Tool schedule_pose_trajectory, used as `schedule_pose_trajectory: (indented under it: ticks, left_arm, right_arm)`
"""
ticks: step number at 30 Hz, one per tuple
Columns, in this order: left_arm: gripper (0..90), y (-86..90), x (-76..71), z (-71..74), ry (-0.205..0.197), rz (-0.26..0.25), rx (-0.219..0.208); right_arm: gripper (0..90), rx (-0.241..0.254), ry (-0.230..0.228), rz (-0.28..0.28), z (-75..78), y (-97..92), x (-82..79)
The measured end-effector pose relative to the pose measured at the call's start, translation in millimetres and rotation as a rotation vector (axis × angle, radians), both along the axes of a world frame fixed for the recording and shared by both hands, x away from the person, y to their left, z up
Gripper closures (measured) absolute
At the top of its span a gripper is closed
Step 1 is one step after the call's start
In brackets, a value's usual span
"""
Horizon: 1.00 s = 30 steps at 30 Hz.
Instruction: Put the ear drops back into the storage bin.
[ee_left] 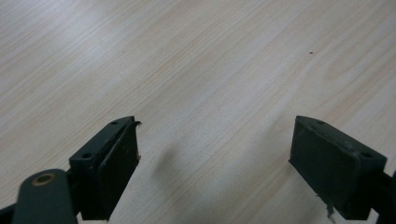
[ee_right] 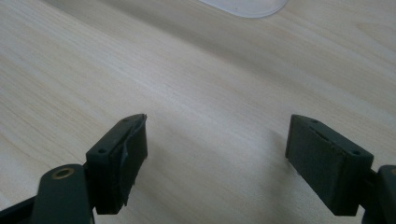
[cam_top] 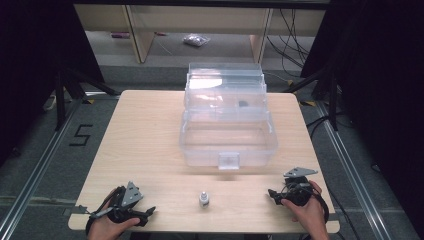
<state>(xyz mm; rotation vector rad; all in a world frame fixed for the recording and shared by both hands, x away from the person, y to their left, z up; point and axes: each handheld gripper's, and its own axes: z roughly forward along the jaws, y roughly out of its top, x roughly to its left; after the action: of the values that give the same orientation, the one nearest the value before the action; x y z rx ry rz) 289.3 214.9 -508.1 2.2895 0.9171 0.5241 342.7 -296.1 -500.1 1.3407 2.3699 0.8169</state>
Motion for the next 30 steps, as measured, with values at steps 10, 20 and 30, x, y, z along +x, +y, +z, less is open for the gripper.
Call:
schedule_pose_trajectory:
  ticks: [10, 20, 30]
  left_arm:
    - [15.0, -2.0, -3.9, 0.6, -0.003, -0.014, -0.020]
    - [15.1, -1.4, -3.0, 0.2, 0.023, -0.006, -0.006]
    - [15.1, -3.6, -4.8, -0.1, 0.024, -0.013, -0.024]
  right_arm:
    - [22.0, -0.001, 0.006, 0.008, 1.7, 1.9, -0.5]
    - [22.5, 0.004, 0.069, 0.068, 20.3, 25.6, 2.9]
    - [24.2, -0.066, 0.097, 0.224, 34.3, 72.1, 4.4]
